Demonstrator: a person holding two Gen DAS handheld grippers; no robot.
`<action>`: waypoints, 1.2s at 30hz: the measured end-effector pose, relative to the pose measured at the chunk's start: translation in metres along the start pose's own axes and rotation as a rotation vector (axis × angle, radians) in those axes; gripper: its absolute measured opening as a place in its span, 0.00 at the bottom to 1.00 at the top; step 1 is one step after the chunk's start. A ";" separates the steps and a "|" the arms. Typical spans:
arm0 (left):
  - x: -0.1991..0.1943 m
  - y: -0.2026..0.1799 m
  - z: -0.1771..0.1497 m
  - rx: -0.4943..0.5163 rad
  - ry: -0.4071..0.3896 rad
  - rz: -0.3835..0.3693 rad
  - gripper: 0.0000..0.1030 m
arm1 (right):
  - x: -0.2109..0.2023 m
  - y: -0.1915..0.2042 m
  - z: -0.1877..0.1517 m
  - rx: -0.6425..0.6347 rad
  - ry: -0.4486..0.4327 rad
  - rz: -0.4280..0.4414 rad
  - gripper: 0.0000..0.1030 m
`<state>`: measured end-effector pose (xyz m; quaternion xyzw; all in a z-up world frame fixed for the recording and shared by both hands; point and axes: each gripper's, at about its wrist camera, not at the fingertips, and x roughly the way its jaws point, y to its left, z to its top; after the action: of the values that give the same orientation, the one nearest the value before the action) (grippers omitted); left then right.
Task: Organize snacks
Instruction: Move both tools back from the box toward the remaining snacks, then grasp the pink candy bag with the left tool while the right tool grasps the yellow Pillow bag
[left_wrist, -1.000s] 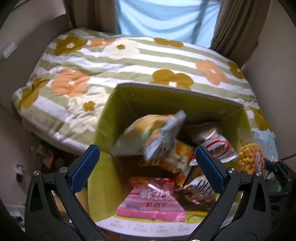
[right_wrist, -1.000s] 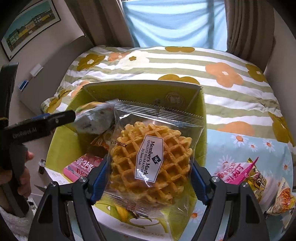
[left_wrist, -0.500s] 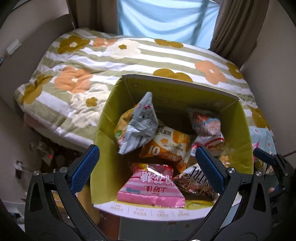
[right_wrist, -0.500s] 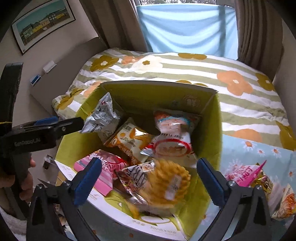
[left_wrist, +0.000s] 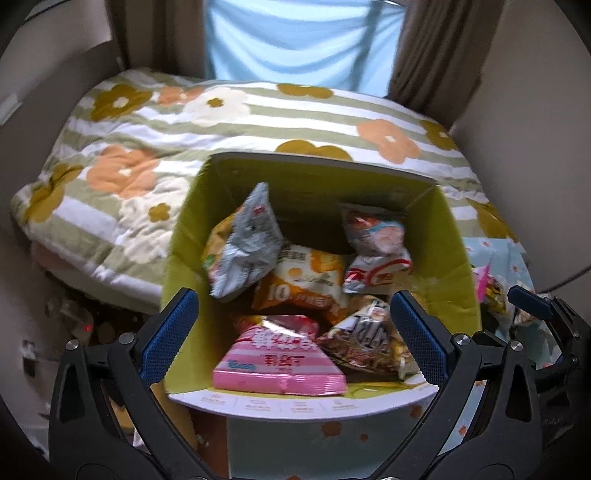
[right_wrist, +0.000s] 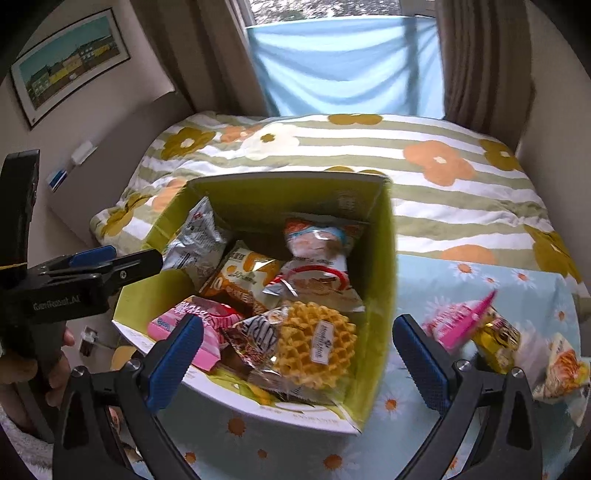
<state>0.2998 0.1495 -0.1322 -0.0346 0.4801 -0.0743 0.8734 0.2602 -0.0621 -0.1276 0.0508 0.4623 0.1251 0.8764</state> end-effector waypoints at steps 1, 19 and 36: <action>0.001 -0.005 0.000 0.014 -0.001 -0.015 1.00 | -0.004 -0.003 -0.002 0.011 -0.008 -0.010 0.99; 0.003 -0.140 -0.003 0.193 0.003 -0.162 0.99 | -0.081 -0.113 -0.031 0.143 -0.067 -0.160 0.99; 0.047 -0.294 -0.010 0.273 0.102 0.020 1.00 | -0.080 -0.231 -0.041 -0.070 0.021 -0.058 0.99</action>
<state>0.2880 -0.1482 -0.1374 0.0929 0.5097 -0.1318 0.8451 0.2231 -0.3075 -0.1341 0.0054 0.4682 0.1161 0.8759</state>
